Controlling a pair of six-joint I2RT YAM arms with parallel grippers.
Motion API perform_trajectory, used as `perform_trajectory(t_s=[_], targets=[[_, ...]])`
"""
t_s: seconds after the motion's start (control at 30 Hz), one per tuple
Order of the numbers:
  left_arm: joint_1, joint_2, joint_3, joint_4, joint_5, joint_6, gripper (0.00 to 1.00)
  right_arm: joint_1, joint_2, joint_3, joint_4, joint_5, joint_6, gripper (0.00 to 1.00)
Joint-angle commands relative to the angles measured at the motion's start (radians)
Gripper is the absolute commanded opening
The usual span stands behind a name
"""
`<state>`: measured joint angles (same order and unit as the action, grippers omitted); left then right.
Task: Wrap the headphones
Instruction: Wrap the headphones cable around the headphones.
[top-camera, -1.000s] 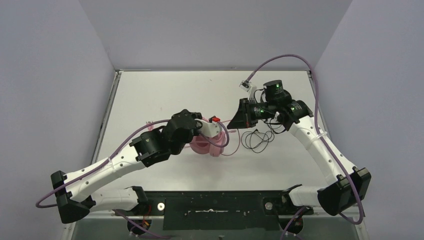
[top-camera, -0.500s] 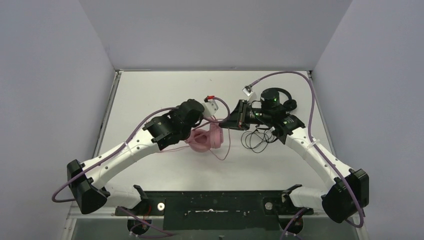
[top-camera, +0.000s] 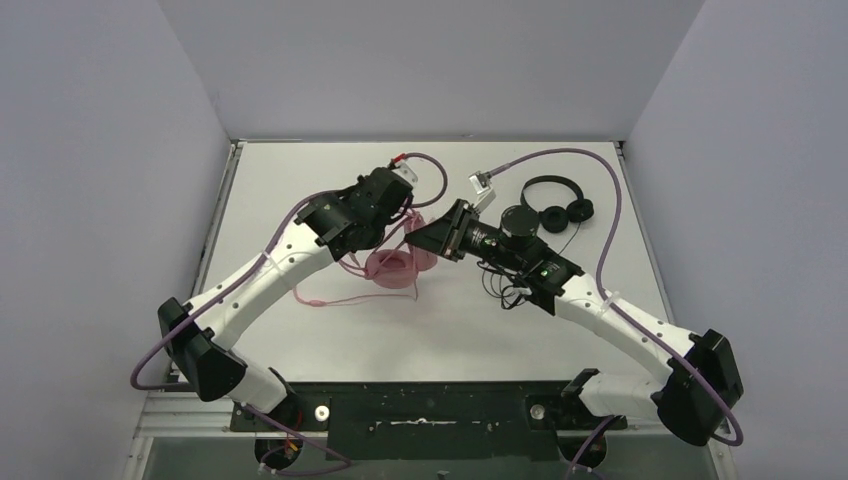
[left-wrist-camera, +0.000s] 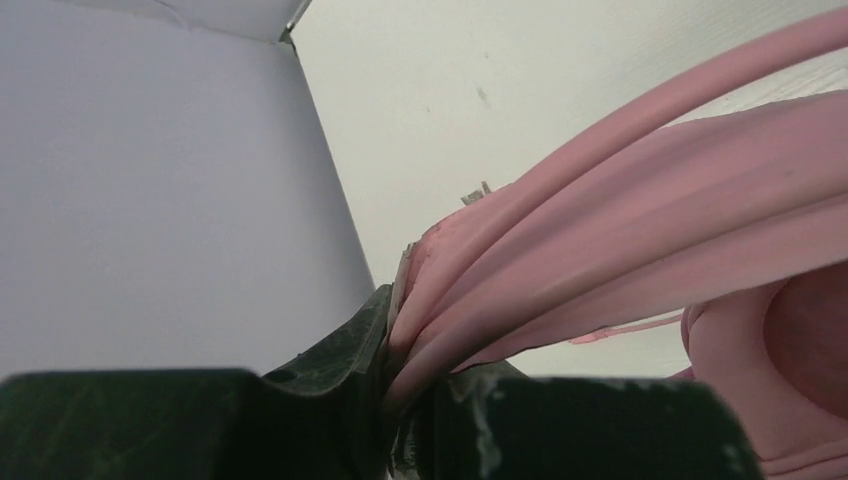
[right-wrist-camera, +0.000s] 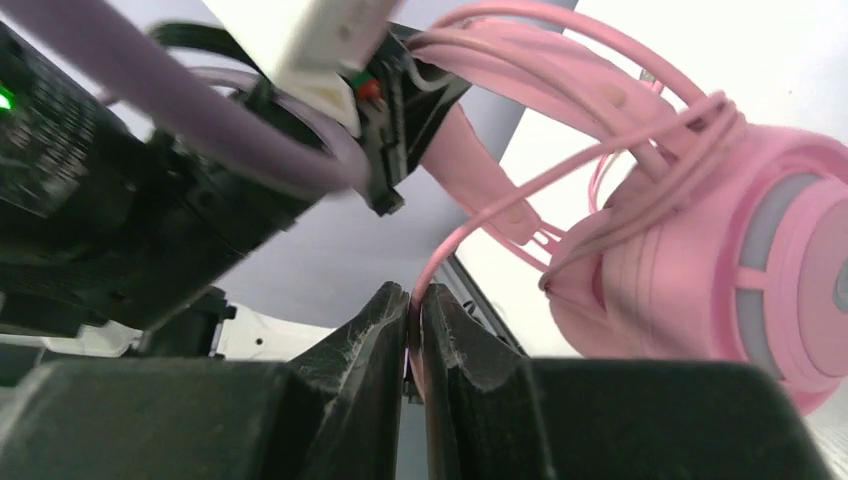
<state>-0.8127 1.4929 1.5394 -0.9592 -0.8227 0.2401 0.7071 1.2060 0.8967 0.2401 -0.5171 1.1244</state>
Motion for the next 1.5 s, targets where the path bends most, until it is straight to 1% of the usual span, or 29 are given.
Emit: perform_trajectory(t_s=[0.0, 0.1, 0.13, 0.17, 0.23, 0.4, 0.5, 0.6, 0.87, 0.97, 1.03, 1.07, 1.13, 1.2, 1.33, 1.47], targets=[[0.038, -0.03, 0.134, -0.018, 0.066, -0.185, 0.0, 0.056, 0.008, -0.02, 0.135, 0.165, -0.123, 0.12], [0.06, -0.045, 0.176, -0.033, 0.13, -0.228, 0.0, 0.078, 0.042, -0.026, 0.158, 0.199, -0.191, 0.09], [0.074, -0.048, 0.193, -0.042, 0.155, -0.247, 0.0, 0.083, 0.055, -0.033, 0.194, 0.198, -0.204, 0.09], [0.088, -0.05, 0.214, -0.051, 0.18, -0.274, 0.0, 0.1, 0.065, -0.038, 0.23, 0.207, -0.219, 0.09], [0.113, -0.052, 0.251, -0.062, 0.228, -0.305, 0.0, 0.126, 0.085, -0.031, 0.247, 0.224, -0.251, 0.1], [0.148, -0.057, 0.317, -0.055, 0.308, -0.377, 0.0, 0.188, 0.106, 0.009, 0.2, 0.28, -0.376, 0.11], [0.16, -0.065, 0.343, -0.042, 0.332, -0.397, 0.0, 0.216, 0.093, -0.001, 0.191, 0.327, -0.442, 0.11], [0.176, -0.063, 0.373, -0.04, 0.343, -0.404, 0.0, 0.238, 0.082, -0.039, 0.264, 0.333, -0.456, 0.14], [0.205, -0.052, 0.415, -0.038, 0.366, -0.42, 0.0, 0.283, 0.087, -0.053, 0.268, 0.33, -0.455, 0.15], [0.231, -0.057, 0.418, -0.028, 0.425, -0.448, 0.0, 0.292, 0.085, -0.069, 0.265, 0.361, -0.501, 0.14], [0.247, -0.061, 0.43, -0.025, 0.483, -0.473, 0.0, 0.292, 0.081, -0.076, 0.272, 0.382, -0.553, 0.14], [0.259, -0.065, 0.436, -0.025, 0.542, -0.49, 0.0, 0.294, 0.079, -0.083, 0.286, 0.391, -0.594, 0.14], [0.294, -0.076, 0.441, -0.016, 0.636, -0.526, 0.0, 0.302, 0.072, -0.108, 0.339, 0.409, -0.664, 0.15], [0.325, -0.09, 0.449, -0.009, 0.701, -0.555, 0.0, 0.318, 0.072, -0.152, 0.41, 0.43, -0.743, 0.17], [0.352, -0.103, 0.509, -0.042, 0.76, -0.575, 0.0, 0.364, 0.09, -0.206, 0.54, 0.487, -0.91, 0.18], [0.352, -0.12, 0.572, -0.094, 0.779, -0.579, 0.0, 0.375, 0.176, -0.208, 0.678, 0.493, -1.095, 0.24]])
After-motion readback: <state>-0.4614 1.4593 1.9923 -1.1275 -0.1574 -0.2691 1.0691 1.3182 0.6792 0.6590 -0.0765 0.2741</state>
